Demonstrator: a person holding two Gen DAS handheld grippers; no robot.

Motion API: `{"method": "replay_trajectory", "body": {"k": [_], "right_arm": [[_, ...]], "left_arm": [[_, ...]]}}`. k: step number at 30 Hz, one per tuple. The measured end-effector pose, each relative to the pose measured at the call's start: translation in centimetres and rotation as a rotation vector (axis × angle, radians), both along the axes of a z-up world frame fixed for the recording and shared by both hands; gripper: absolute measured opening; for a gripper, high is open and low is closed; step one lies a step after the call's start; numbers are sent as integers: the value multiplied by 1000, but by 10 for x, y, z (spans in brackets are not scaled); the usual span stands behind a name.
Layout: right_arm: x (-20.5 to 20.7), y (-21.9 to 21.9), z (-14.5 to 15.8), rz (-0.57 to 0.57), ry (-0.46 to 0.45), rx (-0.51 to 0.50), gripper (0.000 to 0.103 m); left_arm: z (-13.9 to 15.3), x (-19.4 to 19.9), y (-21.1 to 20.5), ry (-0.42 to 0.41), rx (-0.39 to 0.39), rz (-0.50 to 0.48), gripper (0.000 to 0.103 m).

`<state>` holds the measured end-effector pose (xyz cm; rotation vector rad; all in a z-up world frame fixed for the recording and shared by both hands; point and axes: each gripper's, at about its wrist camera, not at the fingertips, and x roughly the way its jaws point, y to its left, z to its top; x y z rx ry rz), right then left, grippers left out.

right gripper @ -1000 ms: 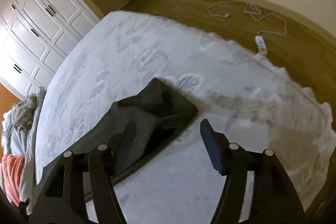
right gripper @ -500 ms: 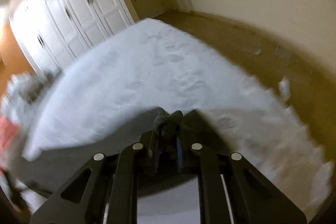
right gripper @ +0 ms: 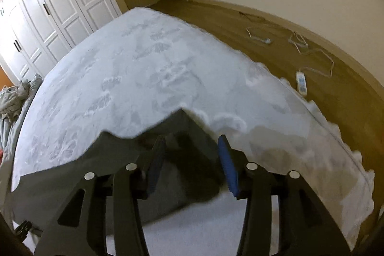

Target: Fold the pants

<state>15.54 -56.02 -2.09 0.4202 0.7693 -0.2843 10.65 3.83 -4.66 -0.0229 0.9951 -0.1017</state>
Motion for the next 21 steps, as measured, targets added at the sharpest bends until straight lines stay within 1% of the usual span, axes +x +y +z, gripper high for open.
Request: {"method": "replay_trajectory", "body": {"k": [2,3,5,7,9,12,13,14,15,16,17,18,19,20,21], "right_arm": [[16,7,-6,12,11,3,44],[24,12,-11,38,32,1,44],[36,22,-25,79,99,-43,40],[45,34,-32,108,154,-86,39],[44,41,-31,119,169,-127,39],[41,43,-21,159,167,-120,7],[35,41,-7,159,117,-124,6],[31,40,6,139,69,-132,6],[22,33,25,97,1,-146,6],[17,27,36,54,-43,-181,6],[15,24,38,26,-62,-210,8],[13,15,32,-46,-64,-255,10],[14,9,23,-102,-28,-270,23],[15,0,10,-135,32,-248,31],[14,-5,0,-133,64,-212,31]], "left_arm": [[-1,-1,-2,-7,15,-8,72],[-1,-1,-3,-7,18,-10,73],[-2,0,-3,-8,19,-12,74],[-2,1,-3,-8,16,-13,75],[-3,3,-2,-7,17,-16,75],[-2,5,-3,-4,17,-18,76],[-2,5,-2,-2,16,-18,76],[-2,6,-2,1,12,-16,76],[-2,6,-2,2,9,-14,76],[-2,6,-2,3,6,-13,76],[-2,6,-2,3,4,-13,76],[-2,6,-2,1,5,-14,76],[-2,6,-2,-1,9,-15,76],[-3,5,-3,-5,14,-17,77],[-3,5,-4,-8,19,-19,77]]}}
